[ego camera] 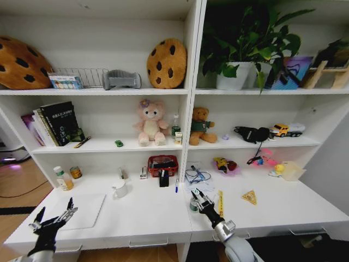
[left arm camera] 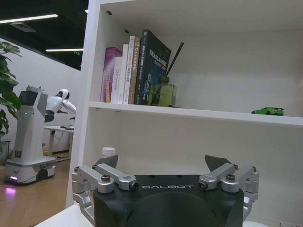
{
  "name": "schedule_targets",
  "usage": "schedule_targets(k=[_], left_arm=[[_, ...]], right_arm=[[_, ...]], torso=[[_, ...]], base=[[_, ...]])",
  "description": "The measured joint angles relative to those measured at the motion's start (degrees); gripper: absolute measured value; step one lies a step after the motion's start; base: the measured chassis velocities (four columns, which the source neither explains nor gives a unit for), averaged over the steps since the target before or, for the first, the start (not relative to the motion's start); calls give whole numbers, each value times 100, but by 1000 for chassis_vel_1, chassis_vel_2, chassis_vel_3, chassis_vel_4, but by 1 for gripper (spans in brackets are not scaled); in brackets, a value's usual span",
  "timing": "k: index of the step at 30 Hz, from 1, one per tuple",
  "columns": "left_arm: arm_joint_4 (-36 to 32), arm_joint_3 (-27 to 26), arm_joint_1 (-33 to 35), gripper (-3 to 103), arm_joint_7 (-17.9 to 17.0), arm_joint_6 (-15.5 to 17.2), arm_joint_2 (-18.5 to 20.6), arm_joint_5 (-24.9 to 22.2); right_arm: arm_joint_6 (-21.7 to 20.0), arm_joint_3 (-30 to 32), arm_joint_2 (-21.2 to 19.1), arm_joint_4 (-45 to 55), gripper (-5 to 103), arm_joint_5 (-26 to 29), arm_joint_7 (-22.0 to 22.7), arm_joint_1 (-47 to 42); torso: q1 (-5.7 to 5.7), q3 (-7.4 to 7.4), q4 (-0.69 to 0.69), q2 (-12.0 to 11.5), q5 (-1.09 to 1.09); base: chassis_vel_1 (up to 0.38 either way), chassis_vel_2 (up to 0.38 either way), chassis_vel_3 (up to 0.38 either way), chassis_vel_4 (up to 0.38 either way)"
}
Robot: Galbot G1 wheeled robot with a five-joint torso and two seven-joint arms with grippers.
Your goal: Organize the objects on the table.
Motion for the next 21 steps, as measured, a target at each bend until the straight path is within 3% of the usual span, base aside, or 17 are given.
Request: schedule_targets(k=[10,21], left_arm=[[-30,53,-14,100,-1,0,12,40],[-57,76,-31,100,6,-28,-12,17]], right_arm=[[132,414,-119,673,30,193,-193,-707],[715,1134,-130,1306,30,-283,-561,-2297]], torso=[[0,0,0,0,0],[0,0,-1,0,0]], base=[[0,0,0,0],[0,0,0,0]])
